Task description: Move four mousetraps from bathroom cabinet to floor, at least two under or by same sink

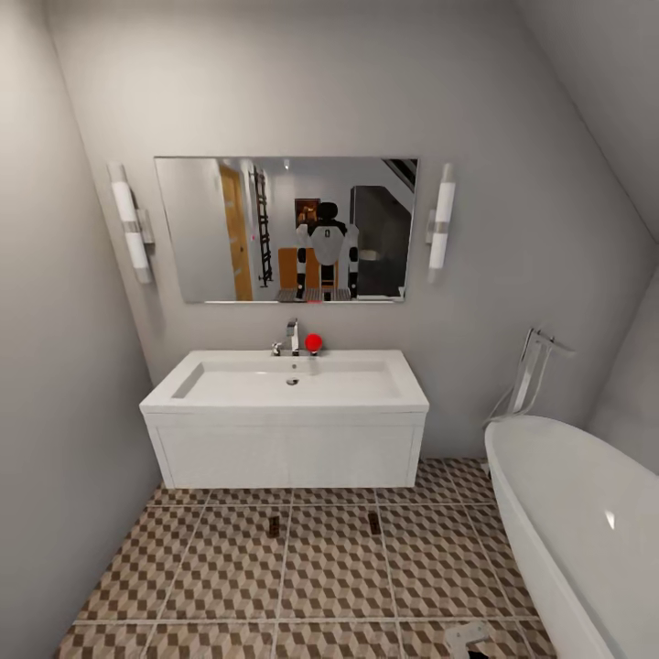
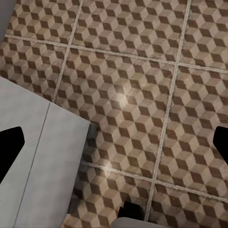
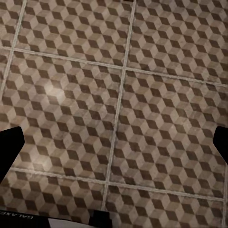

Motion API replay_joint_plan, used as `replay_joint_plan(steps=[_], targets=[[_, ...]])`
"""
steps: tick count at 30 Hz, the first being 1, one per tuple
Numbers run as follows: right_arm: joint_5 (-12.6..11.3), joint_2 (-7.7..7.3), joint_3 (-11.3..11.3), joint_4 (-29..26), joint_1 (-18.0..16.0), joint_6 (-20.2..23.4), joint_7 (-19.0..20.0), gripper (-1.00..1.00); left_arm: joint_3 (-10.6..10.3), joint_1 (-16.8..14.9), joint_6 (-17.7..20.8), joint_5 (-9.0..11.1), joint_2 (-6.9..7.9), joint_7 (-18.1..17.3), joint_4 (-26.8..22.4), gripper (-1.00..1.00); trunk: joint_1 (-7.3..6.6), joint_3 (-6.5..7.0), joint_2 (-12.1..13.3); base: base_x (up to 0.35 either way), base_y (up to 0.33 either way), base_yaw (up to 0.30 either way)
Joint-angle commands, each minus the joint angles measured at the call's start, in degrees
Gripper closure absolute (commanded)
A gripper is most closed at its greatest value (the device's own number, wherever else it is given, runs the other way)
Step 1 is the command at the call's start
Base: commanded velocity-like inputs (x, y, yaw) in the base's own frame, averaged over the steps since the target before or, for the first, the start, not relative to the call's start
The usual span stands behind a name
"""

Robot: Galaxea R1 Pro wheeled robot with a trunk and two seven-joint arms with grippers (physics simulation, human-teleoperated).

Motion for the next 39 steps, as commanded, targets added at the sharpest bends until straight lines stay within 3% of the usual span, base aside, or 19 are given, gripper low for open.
replay_joint_plan(steps=[1,39], targets=[[0.31,-0.03,-0.30,0.24,-0.08,-0.38,0.19,-1.00,-0.48,-0.06,-0.25,0.34,-0.04,-0.02,0.19,-1.00,-0.20,0.16,0.37,0.000,0.000,0.000],[0.31,-0.03,-0.30,0.24,-0.06,-0.26,0.18,-1.00,-0.49,-0.06,-0.24,0.34,-0.04,-0.23,0.19,-1.00,-0.20,0.16,0.37,0.000,0.000,0.000]])
